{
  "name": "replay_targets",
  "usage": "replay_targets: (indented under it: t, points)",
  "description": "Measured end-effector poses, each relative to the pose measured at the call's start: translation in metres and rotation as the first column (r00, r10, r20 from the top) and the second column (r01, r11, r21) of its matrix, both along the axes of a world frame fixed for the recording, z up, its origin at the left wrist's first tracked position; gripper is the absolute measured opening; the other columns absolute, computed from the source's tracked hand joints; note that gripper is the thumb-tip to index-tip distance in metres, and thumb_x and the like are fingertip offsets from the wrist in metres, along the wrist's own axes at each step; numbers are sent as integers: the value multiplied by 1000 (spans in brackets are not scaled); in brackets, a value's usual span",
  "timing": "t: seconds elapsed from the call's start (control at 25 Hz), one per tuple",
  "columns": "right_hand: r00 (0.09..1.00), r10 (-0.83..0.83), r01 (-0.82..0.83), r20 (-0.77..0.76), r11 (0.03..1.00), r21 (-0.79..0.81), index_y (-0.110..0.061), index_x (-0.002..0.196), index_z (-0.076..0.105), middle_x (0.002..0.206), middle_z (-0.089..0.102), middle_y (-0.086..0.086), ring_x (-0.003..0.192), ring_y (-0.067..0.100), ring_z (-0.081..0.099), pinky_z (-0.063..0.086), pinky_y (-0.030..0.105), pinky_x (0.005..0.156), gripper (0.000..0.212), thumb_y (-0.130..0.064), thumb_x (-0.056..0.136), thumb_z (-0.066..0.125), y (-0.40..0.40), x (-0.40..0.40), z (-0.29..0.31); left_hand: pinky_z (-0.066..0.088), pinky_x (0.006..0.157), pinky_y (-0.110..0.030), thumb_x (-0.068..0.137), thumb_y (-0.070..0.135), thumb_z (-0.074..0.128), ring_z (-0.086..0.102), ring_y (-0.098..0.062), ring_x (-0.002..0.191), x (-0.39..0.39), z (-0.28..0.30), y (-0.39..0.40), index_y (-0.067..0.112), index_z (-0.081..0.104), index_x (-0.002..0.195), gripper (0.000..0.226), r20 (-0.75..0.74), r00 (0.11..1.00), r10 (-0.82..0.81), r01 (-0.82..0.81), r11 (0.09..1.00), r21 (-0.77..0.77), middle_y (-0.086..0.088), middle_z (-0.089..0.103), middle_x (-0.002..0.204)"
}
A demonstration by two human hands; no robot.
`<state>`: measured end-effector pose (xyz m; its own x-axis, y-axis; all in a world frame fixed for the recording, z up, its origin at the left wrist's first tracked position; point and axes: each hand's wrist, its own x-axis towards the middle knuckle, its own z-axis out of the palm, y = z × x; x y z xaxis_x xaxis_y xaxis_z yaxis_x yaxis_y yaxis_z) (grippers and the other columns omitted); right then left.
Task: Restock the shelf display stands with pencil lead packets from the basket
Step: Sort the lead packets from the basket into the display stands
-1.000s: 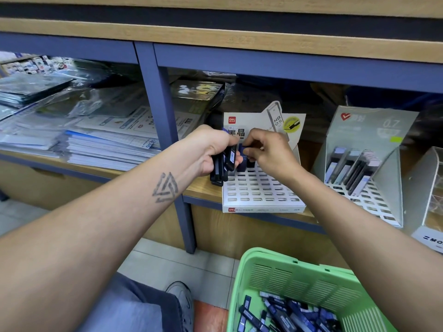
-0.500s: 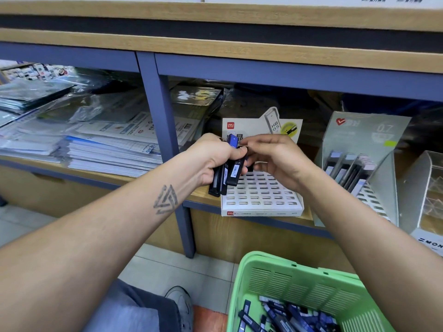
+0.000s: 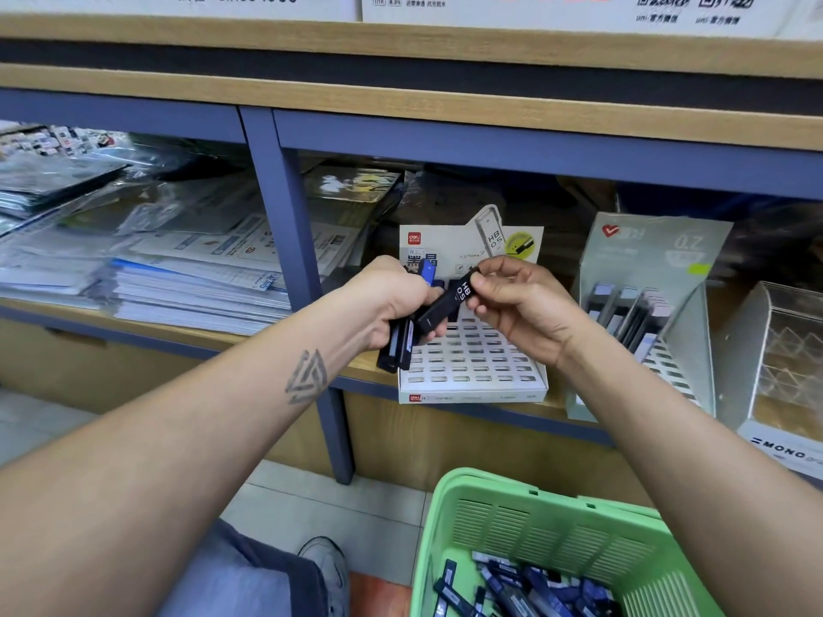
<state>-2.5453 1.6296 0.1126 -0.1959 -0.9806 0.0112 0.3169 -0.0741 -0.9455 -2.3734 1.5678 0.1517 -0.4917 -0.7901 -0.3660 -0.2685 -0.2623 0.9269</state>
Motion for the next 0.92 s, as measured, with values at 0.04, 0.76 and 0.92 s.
replay_targets:
  t: [0.04, 0.76, 0.92]
  points:
    - [998, -44, 45, -47, 999, 21, -3, 98, 64, 73, 69, 13, 62, 16, 67, 57, 20, 57, 13, 3, 88, 67, -1, -2, 1, 50, 43, -26, 99, 1, 55, 62, -25, 53, 1, -1, -1, -3, 60, 91, 10, 39, 999, 9, -8, 1000, -26, -25, 66, 79]
    - [373, -367, 220, -852, 927, -303, -14, 95, 66, 87, 69, 0, 81, 17, 69, 61, 37, 75, 14, -1, 91, 67, -27, -1, -22, 59, 51, -35, 100, -4, 43, 68, -29, 57, 7, 2, -9, -6, 52, 91, 13, 71, 997, 29, -38, 991, 131, -22, 61, 79]
    - [394, -323, 195, -861, 944, -265, -16, 90, 67, 88, 69, 1, 85, 22, 68, 60, 34, 75, 16, 0, 90, 68, -31, -3, -24, 60, 53, -37, 100, -5, 45, 69, -29, 55, 5, 0, -10, -7, 52, 103, 8, 62, 998, 15, -24, 988, 154, -21, 63, 72]
